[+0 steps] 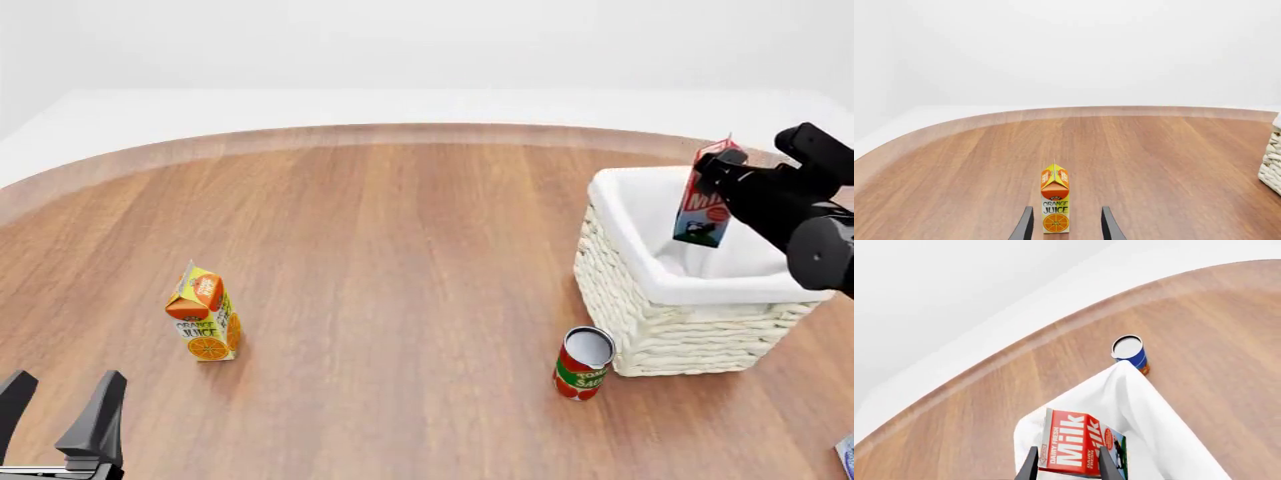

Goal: Pick the milk and place it in the basket.

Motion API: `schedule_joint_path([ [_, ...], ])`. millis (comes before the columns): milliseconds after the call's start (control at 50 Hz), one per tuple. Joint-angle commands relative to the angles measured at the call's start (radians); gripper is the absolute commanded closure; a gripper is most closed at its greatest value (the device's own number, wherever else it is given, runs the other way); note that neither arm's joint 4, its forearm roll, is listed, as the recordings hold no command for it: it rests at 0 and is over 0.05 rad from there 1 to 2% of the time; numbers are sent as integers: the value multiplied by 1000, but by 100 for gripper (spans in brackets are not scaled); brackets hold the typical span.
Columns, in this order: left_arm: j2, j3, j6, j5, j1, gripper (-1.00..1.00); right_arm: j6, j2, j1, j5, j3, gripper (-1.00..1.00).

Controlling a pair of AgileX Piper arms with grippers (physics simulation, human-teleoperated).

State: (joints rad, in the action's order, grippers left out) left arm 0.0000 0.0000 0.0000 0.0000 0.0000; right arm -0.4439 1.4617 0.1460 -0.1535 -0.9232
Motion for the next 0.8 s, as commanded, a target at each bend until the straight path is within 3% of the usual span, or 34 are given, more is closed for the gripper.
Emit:
schedule_joint_path([
  [20,0,0,0,0,0,-100,-25,20,7,-27,-11,100],
  [800,0,0,0,0,0,-100,-17,125,-9,-75,-19,100],
])
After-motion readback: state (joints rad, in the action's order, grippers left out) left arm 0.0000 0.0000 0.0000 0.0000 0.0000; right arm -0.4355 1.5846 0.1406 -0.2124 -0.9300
